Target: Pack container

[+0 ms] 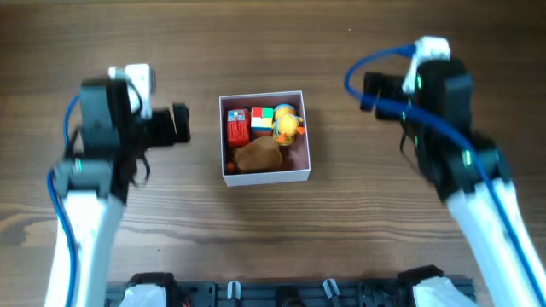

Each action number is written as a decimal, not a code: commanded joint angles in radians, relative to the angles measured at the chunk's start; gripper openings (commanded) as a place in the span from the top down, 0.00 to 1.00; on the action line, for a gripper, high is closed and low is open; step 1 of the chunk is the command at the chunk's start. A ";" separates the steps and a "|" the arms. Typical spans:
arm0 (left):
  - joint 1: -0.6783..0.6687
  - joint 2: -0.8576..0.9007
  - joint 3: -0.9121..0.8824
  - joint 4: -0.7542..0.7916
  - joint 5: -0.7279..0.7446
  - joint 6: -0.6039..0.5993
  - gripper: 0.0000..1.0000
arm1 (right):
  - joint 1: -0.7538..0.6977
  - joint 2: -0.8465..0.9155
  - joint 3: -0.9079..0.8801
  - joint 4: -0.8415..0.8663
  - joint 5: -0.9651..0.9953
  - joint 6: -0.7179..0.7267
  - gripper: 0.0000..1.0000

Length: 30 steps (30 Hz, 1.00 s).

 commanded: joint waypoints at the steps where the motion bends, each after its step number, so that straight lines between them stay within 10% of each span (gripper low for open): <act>1: 0.002 -0.231 -0.198 0.018 0.019 -0.121 0.00 | 0.061 -0.201 -0.210 -0.004 0.092 0.075 0.00; 10: 0.002 -0.687 -0.422 -0.063 0.019 -0.146 0.00 | 0.140 -0.660 -0.513 -0.131 0.153 0.235 0.00; 30: 0.002 -0.691 -0.422 -0.063 0.019 -0.146 0.00 | 0.135 -0.574 -0.514 -0.158 0.149 0.232 0.00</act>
